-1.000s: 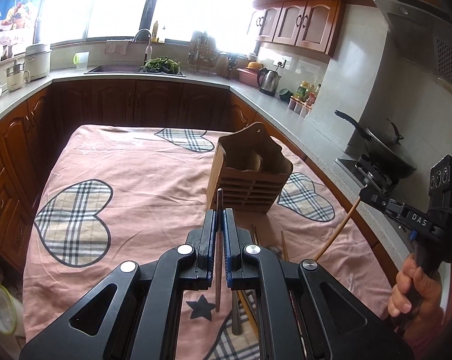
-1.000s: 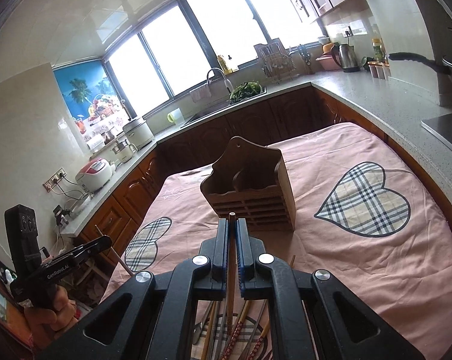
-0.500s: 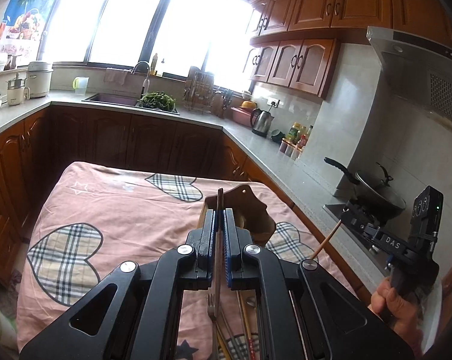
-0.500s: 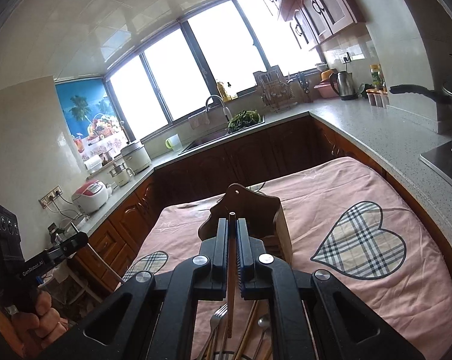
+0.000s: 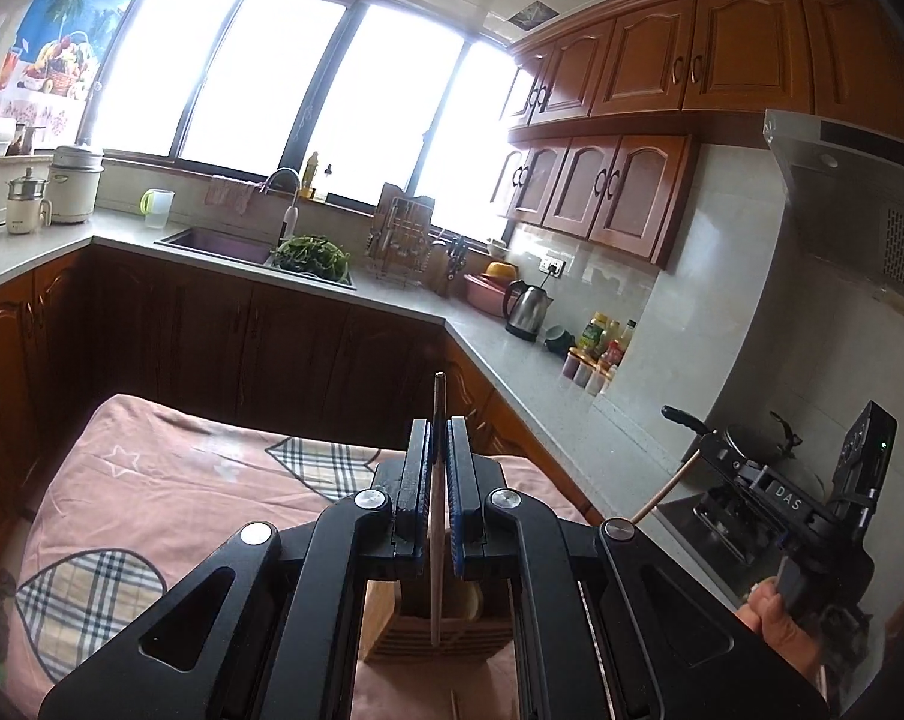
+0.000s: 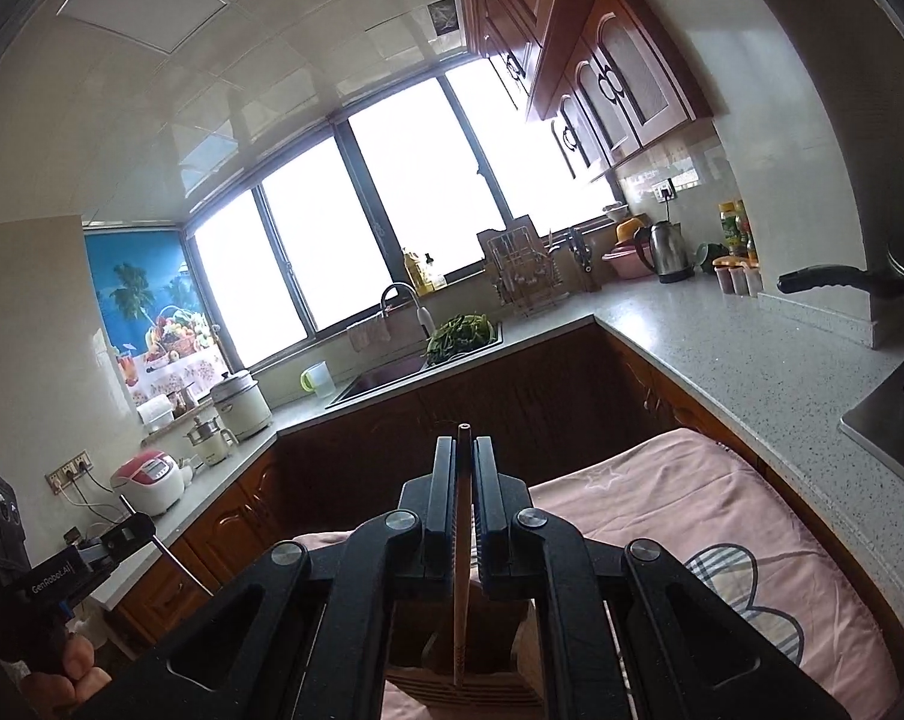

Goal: Organize utensils
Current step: 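Lift the skewer with the left tool while the right tool carries the chopstick to the wooden holder, then open the left tool over the holder while the right tool releases its chopstick into it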

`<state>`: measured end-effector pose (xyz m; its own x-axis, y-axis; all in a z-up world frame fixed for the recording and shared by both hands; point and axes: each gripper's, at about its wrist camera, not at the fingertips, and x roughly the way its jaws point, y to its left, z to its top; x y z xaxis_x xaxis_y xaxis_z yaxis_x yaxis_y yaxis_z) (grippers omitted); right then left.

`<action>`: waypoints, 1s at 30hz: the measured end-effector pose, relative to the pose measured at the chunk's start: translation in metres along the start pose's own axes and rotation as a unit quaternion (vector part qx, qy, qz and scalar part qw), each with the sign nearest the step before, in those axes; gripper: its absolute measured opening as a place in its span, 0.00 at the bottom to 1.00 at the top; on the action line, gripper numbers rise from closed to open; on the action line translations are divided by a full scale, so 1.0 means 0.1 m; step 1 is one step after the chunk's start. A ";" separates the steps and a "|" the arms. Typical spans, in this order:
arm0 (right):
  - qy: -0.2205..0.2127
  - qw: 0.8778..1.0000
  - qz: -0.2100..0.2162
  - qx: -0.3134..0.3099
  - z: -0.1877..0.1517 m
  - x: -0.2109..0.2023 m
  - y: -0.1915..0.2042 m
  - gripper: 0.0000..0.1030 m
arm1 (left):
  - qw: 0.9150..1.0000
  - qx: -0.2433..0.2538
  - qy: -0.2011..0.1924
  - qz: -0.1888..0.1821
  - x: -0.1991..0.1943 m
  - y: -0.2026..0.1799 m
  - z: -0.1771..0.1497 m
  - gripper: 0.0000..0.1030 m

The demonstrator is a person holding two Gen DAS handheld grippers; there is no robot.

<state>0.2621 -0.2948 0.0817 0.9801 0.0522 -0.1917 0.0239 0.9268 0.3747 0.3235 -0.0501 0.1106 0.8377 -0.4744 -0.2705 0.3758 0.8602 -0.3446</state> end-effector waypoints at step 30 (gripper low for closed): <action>0.074 0.997 -0.026 0.013 -0.72 0.93 -0.42 0.05 | 0.996 -0.039 0.058 0.051 1.30 0.32 -0.73 0.05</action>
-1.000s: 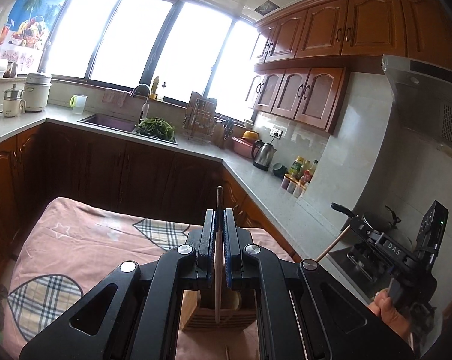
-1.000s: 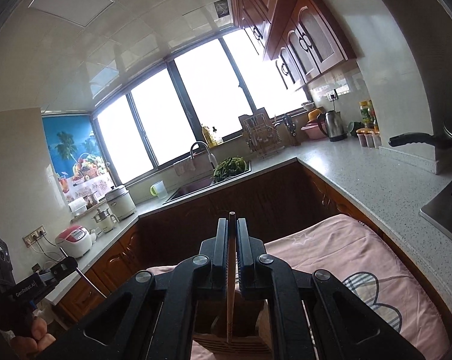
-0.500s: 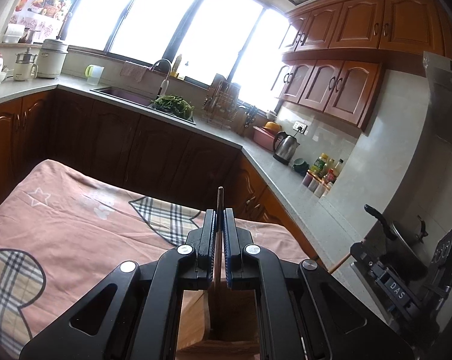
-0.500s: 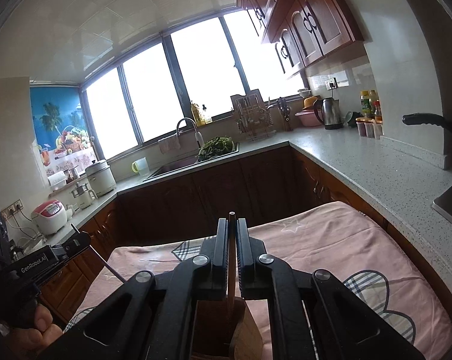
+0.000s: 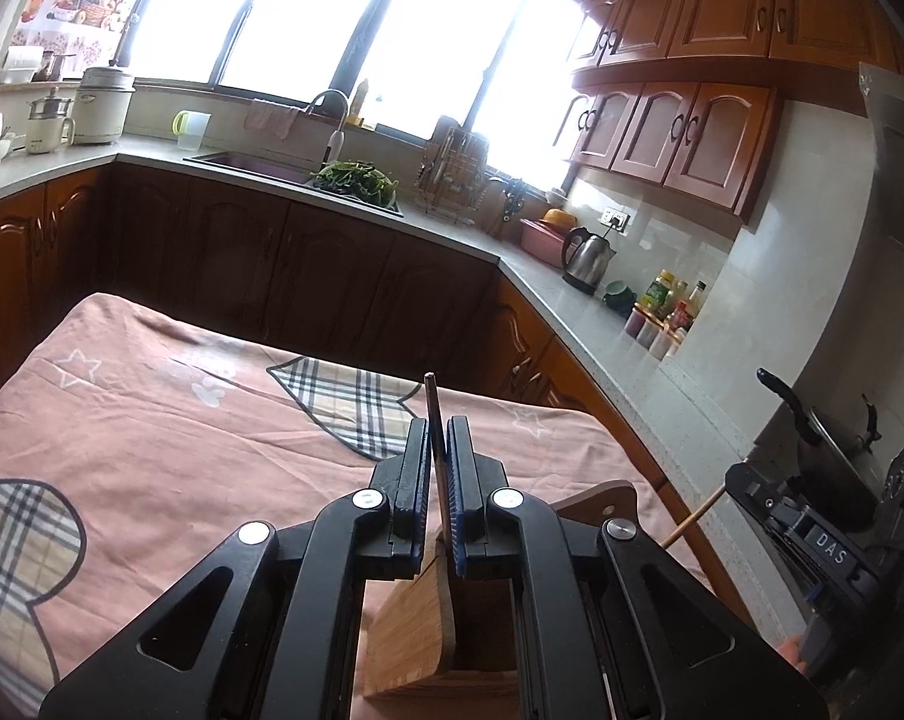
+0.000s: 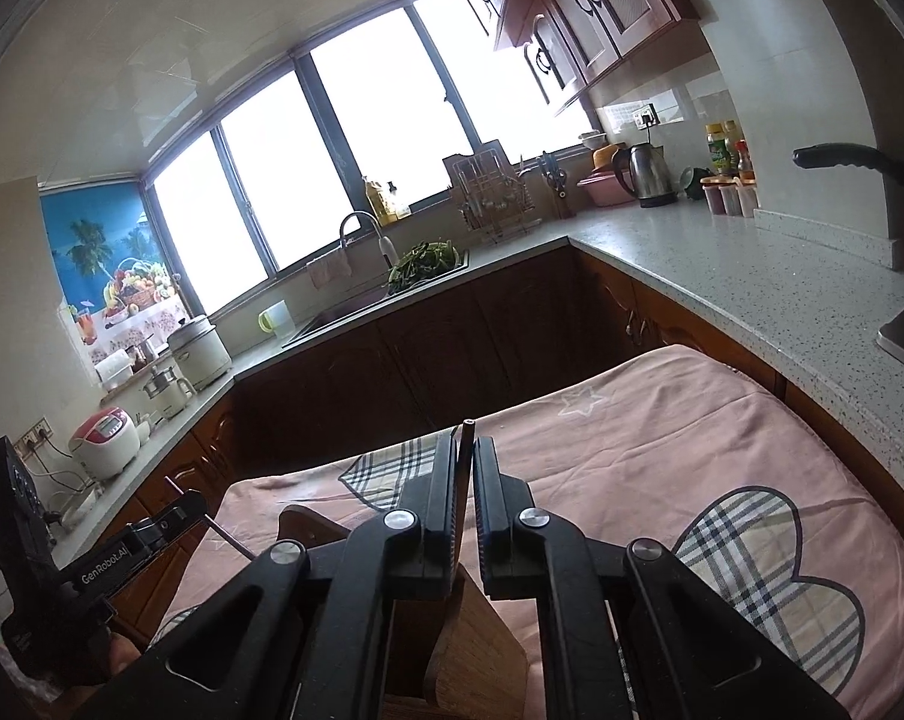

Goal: Organize utensils
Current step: 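Open the left tool over the holder while the right tool releases its chopstick into it, then move both tools back from the holder toward the utensil pile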

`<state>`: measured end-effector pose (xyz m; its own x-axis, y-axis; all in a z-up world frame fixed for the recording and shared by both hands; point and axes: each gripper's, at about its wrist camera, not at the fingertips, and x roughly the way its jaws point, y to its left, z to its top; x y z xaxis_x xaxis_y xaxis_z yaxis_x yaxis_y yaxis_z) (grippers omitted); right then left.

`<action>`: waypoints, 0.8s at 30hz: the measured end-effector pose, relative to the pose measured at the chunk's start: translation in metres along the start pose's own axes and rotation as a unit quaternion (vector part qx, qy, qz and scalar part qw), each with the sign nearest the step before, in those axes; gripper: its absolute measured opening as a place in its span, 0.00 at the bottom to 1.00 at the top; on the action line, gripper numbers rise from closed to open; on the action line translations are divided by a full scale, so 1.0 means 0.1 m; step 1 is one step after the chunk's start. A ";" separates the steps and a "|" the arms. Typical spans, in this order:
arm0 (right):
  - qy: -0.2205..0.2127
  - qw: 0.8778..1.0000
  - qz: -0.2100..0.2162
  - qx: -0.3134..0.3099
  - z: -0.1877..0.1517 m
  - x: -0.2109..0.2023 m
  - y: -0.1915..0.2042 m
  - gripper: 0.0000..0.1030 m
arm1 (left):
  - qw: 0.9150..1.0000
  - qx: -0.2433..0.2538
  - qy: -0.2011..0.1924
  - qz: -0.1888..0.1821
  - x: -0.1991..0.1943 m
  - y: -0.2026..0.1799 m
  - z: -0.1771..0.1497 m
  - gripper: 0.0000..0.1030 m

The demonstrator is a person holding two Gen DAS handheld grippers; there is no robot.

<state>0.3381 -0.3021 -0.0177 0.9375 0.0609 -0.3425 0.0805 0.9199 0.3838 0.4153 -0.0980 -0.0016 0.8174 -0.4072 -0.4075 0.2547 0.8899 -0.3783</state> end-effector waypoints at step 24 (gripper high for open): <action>0.019 0.998 0.041 0.045 -0.05 -0.34 -0.03 0.96 | 1.000 -0.004 0.011 0.028 -0.60 0.17 -0.12 0.96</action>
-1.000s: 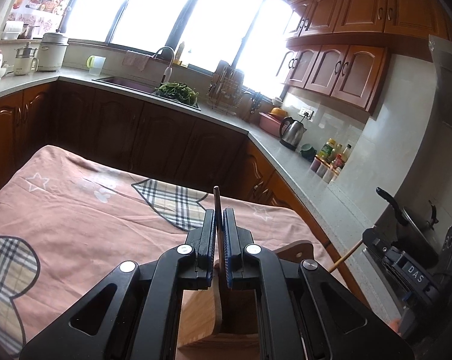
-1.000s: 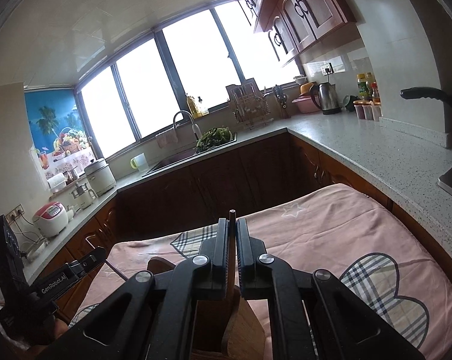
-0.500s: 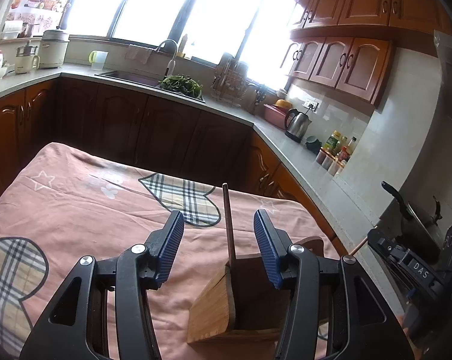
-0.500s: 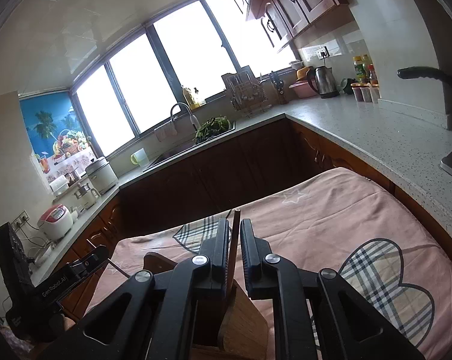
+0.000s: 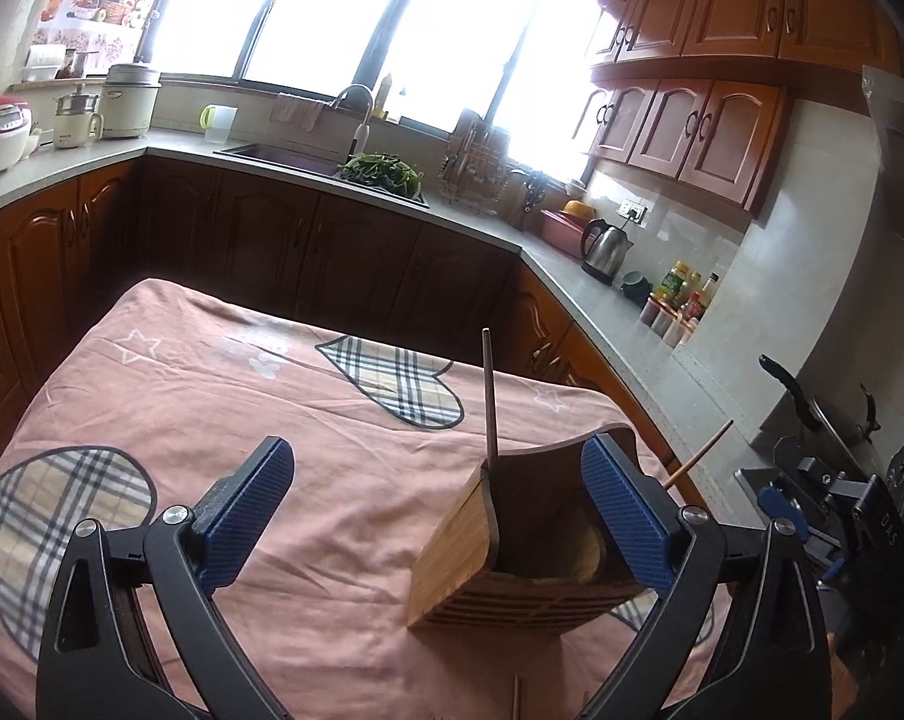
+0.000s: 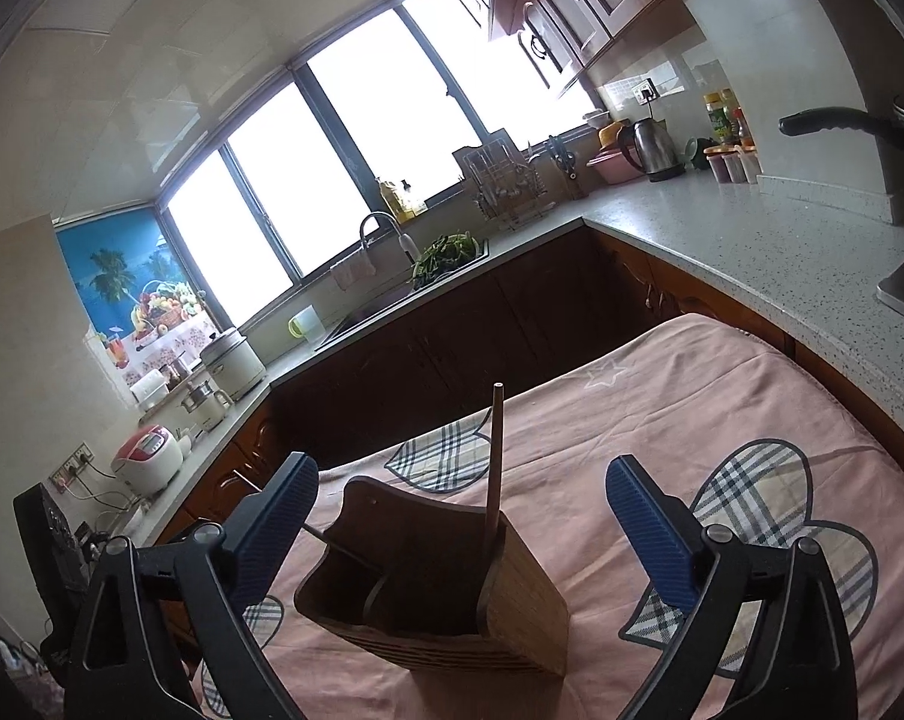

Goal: Organize utensils
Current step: 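Move both tools back from the holder toward the utensil pile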

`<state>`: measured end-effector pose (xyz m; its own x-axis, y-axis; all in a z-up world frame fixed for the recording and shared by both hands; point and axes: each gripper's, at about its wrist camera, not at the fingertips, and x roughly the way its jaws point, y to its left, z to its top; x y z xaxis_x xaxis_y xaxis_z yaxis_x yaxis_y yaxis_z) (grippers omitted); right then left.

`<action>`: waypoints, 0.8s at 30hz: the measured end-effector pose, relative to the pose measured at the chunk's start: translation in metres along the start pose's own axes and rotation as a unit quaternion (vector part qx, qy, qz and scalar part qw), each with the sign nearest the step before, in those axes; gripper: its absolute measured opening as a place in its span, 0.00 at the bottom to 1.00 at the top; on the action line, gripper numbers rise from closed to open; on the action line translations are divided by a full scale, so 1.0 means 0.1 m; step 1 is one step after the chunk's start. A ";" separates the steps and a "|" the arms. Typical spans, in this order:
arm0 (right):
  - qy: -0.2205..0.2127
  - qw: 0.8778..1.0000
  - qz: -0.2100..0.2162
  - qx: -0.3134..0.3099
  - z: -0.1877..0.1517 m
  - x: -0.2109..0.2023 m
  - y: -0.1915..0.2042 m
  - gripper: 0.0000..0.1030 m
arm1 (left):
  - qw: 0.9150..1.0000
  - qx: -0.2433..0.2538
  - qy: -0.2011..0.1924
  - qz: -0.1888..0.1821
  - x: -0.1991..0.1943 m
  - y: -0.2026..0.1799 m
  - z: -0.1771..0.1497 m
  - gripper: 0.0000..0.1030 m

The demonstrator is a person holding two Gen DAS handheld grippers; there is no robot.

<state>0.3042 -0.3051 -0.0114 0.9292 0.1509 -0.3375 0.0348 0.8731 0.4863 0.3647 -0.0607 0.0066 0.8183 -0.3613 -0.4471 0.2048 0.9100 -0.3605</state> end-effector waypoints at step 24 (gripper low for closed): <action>0.062 0.998 -0.018 -0.016 -0.79 -0.99 -0.02 0.97 | 0.998 0.021 0.059 0.010 -0.88 0.25 -0.80 0.98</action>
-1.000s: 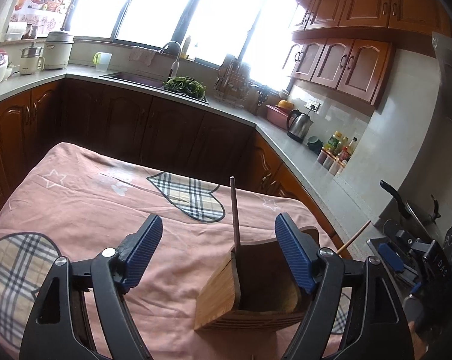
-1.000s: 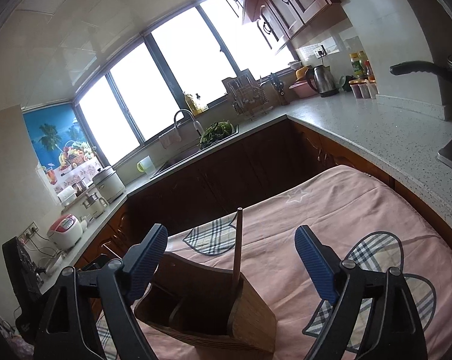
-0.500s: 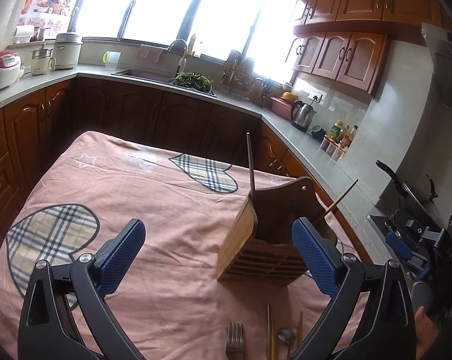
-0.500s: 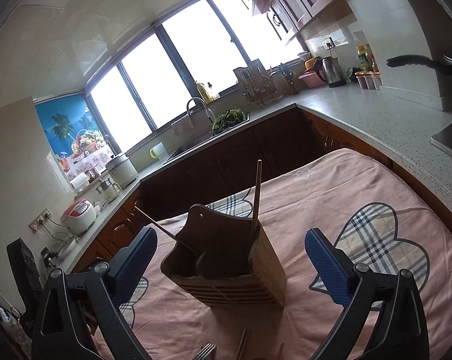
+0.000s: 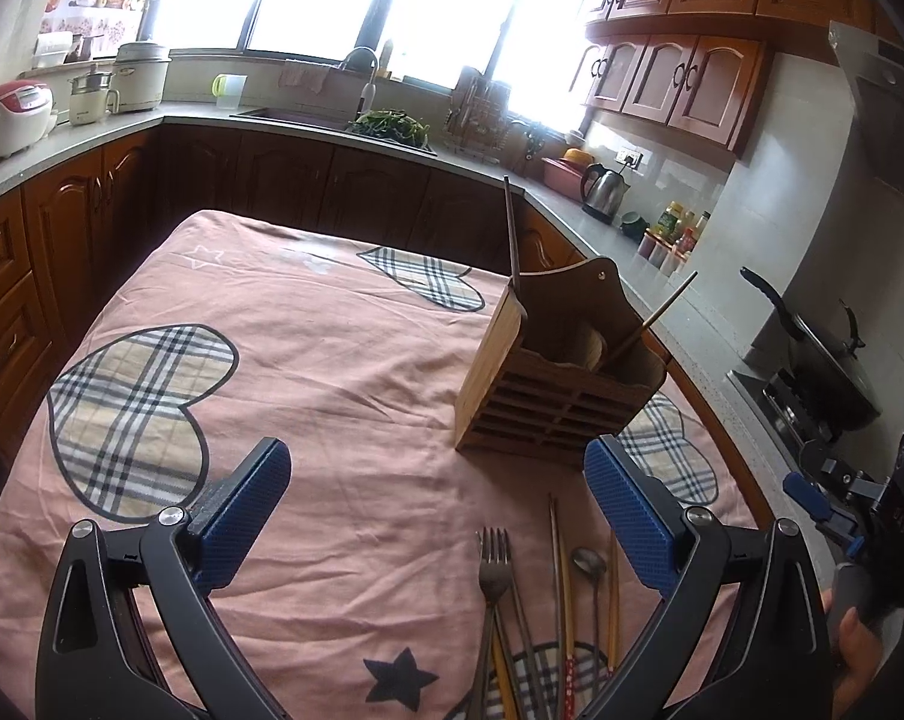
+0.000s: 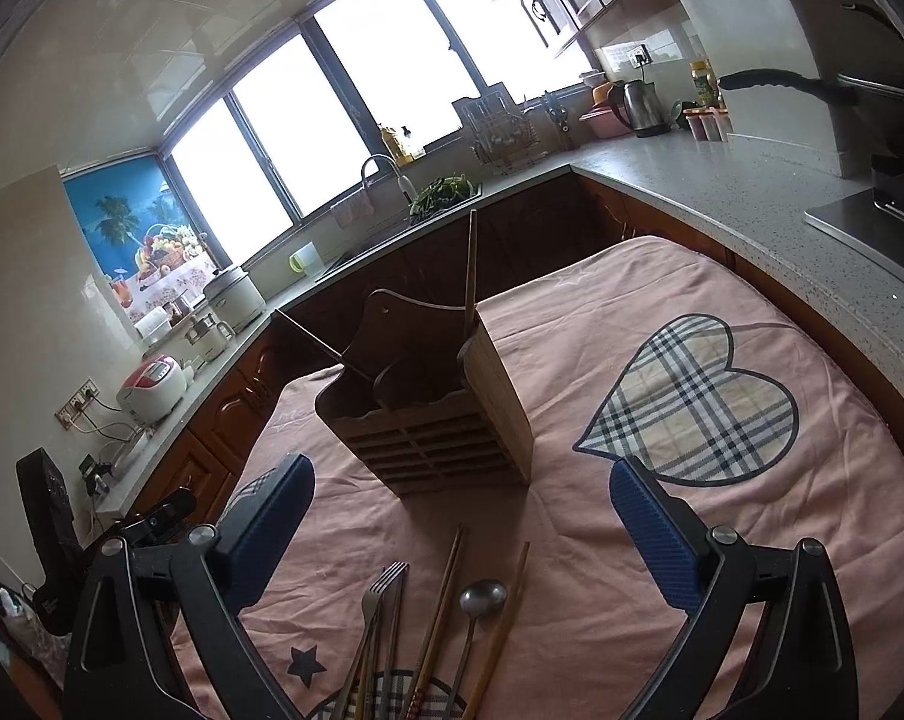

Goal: Organize utensils
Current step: 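Move both tools back from the holder toward the utensil pile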

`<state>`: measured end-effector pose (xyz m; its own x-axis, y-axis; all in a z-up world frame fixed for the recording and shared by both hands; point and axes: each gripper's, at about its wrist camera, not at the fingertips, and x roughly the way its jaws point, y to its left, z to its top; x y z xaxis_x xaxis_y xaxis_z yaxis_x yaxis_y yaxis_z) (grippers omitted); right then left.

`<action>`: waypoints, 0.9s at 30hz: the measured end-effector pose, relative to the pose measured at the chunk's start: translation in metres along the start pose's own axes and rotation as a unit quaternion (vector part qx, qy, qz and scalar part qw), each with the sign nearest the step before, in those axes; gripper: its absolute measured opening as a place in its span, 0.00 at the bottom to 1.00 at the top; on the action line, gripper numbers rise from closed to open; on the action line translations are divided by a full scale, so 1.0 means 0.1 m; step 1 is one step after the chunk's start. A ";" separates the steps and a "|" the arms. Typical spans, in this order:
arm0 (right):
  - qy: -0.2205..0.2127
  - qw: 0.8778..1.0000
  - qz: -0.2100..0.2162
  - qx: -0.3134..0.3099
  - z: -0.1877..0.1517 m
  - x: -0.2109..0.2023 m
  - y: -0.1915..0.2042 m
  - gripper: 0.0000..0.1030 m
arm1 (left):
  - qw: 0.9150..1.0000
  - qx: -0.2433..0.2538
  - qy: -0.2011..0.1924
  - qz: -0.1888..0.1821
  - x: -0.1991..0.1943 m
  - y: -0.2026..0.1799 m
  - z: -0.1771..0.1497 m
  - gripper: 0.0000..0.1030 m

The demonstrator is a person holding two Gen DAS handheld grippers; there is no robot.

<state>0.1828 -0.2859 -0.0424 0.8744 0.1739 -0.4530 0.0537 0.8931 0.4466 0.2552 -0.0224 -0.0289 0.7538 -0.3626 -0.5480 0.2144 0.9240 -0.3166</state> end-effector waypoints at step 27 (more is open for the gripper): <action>0.039 0.999 -0.019 0.000 -0.58 -0.18 -0.09 0.96 | 0.997 0.042 0.072 -0.001 0.09 -0.14 -0.50 0.98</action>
<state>0.1387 -0.2736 -0.0829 0.8320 0.1716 -0.5276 0.0855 0.9000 0.4275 0.2284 -0.0451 -0.0678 0.6581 -0.3717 -0.6548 0.2716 0.9283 -0.2540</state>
